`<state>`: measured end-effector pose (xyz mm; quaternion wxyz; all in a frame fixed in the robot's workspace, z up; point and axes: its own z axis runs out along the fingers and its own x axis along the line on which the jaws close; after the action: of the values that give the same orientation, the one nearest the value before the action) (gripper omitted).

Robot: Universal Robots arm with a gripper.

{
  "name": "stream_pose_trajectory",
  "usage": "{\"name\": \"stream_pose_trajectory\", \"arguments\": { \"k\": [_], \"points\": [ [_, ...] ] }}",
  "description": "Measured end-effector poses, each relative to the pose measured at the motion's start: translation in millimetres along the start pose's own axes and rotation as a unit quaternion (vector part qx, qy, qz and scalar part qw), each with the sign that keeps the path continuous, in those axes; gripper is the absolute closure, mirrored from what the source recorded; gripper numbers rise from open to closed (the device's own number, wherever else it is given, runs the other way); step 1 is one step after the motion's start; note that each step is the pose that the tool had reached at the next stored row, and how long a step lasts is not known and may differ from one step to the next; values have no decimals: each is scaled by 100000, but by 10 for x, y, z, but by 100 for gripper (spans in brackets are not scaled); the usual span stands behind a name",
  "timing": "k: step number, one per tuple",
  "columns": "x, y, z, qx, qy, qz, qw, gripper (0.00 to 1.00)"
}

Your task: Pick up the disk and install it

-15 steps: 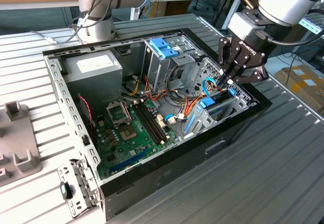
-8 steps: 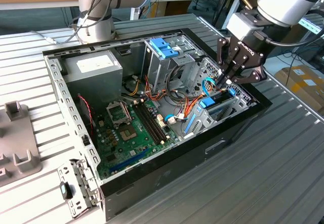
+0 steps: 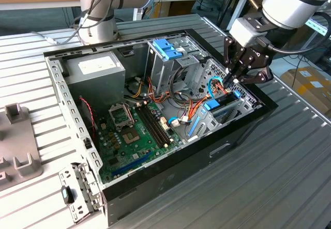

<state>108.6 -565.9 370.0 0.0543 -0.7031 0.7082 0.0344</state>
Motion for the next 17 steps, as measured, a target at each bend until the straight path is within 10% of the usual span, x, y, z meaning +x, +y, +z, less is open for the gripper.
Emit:
{"name": "stream_pose_trajectory", "arguments": {
  "k": [17],
  "points": [
    [40, 29, 24, -3, -220, 6, 100000, 84]
  ]
}}
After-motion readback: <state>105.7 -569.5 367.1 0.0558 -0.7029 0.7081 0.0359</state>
